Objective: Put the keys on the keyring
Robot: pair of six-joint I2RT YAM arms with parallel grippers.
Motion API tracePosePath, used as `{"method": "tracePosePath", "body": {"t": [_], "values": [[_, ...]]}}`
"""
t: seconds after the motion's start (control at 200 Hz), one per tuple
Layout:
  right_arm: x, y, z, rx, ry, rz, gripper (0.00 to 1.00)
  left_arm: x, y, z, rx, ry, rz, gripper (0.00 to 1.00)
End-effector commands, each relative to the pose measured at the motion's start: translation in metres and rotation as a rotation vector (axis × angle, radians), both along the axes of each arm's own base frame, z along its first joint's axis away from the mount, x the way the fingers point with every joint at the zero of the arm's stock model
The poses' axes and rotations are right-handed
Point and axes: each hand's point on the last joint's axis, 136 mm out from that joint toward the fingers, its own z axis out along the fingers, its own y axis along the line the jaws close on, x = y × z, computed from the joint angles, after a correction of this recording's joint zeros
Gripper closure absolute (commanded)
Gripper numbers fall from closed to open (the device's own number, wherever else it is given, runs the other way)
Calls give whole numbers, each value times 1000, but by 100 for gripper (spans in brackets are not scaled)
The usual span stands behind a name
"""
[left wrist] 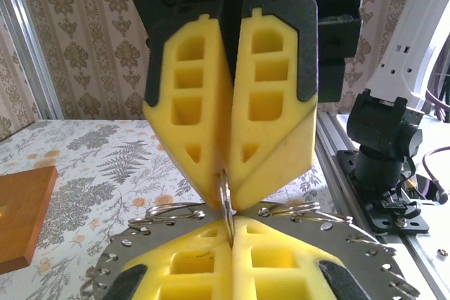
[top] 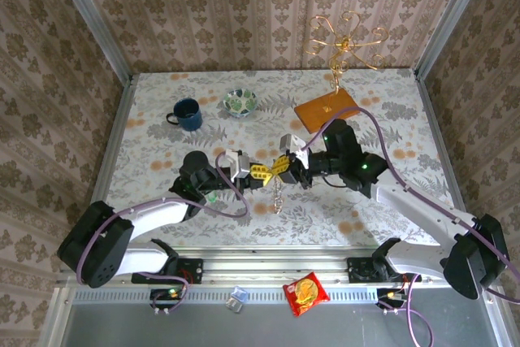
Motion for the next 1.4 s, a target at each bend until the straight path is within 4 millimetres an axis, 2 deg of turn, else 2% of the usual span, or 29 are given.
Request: {"method": "tracePosePath", "body": {"t": [0.0,0.095,0.155,0.2,0.325,0.47,0.805,0.94,0.975,1.065,1.15,1.2,1.23,1.34,1.395], "values": [[-3,5,9,30,-11,29,98,-5,1,11,-42,-30,-24,100],[-4,4,10,17,-17,35,100,-1,2,11,-41,-24,-2,100],[-5,2,10,-4,-23,37,100,3,3,10,-35,-18,25,80],[-5,0,10,-29,-33,36,100,4,4,9,-28,-22,34,73],[-8,-5,1,-147,-51,52,100,4,6,2,34,-24,47,71],[-14,-11,-13,-302,-57,92,100,2,9,-4,113,-41,44,71],[-17,1,-12,-461,-116,168,100,-2,5,-1,136,-39,-6,74],[-19,7,-6,-467,-138,187,100,-3,4,-1,137,-32,-21,82],[-17,11,-13,-485,-124,197,100,-3,4,-1,137,-31,-23,86],[-18,15,-11,-480,-124,208,100,-4,4,-1,137,-31,-33,100],[-15,16,-5,-449,-122,184,100,-6,5,-1,135,-31,-42,100],[-11,16,-5,-416,-107,156,83,-6,5,0,129,-33,-40,100],[-12,13,8,-360,-123,133,76,-7,5,-1,124,-33,-39,100],[-2,1,19,-217,-100,38,72,-7,6,3,92,-37,-36,100],[1,-6,19,-180,-90,2,71,-8,6,5,77,-38,-33,100]]}}
